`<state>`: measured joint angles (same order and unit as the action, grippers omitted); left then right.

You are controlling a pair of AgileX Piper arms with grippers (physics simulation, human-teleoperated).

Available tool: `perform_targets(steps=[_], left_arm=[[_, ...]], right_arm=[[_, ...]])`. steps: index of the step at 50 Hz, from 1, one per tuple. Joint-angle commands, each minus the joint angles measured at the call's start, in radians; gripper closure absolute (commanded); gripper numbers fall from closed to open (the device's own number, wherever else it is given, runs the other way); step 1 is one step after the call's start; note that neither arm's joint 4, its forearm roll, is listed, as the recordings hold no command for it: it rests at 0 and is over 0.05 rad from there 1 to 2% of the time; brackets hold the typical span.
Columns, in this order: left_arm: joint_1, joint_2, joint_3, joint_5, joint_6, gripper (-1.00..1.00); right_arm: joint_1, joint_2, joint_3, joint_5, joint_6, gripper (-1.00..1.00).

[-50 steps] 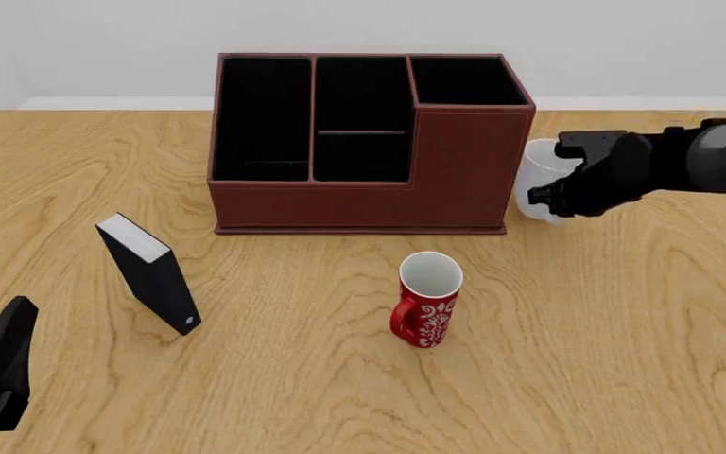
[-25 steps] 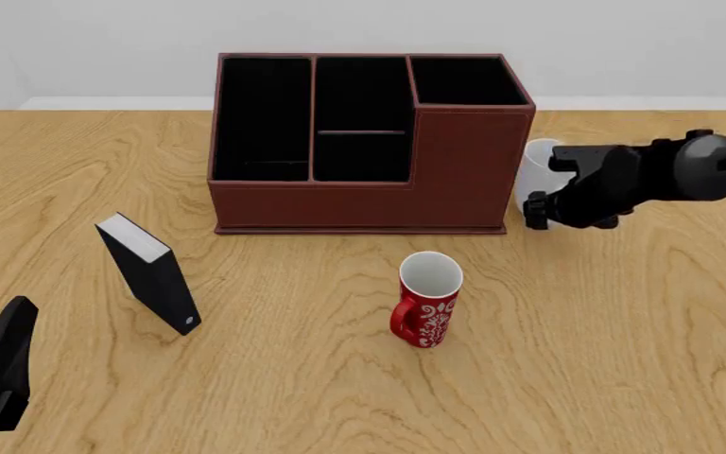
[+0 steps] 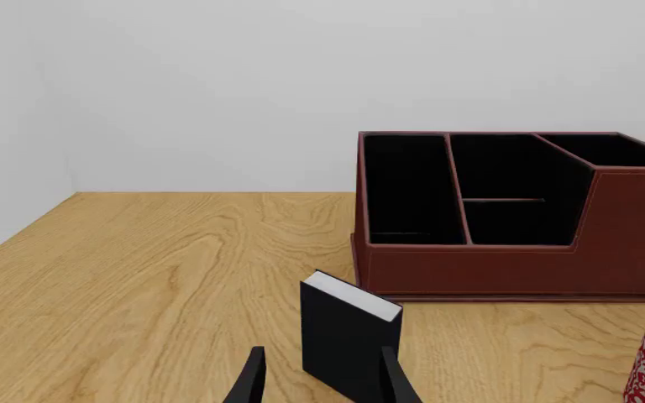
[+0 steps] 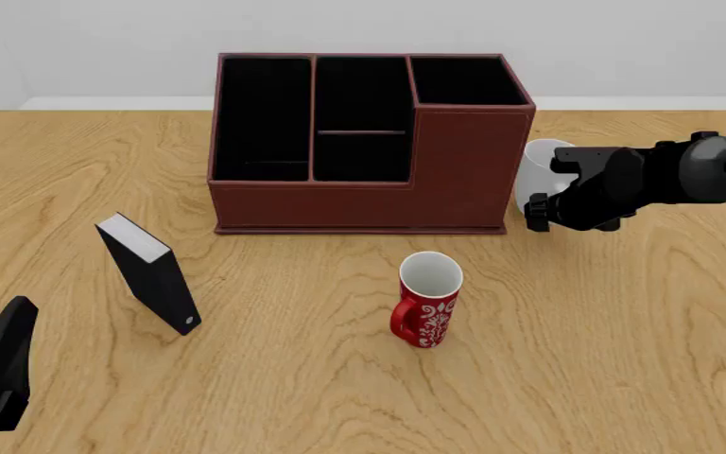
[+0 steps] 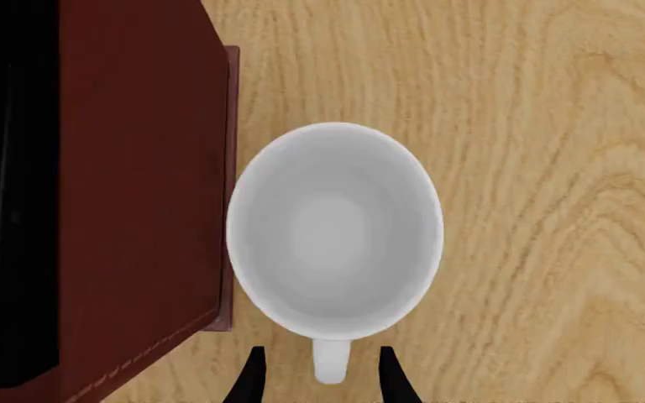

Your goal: Pick up the white mug and place it to the right of the caddy.

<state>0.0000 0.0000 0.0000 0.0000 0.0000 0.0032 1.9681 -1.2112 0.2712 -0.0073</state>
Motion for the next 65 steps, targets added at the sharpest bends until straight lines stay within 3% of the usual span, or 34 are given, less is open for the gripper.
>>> perform_targets(steps=[1,65], left_arm=[[0.0,0.0,0.0,0.0,0.0,-1.0],[0.0,0.0,0.0,0.0,0.0,-1.0]], right_arm=[[0.0,-0.02,0.019,-0.003,0.009,-1.0],[0.002,-0.202,0.147,-0.025,0.014,-1.0]])
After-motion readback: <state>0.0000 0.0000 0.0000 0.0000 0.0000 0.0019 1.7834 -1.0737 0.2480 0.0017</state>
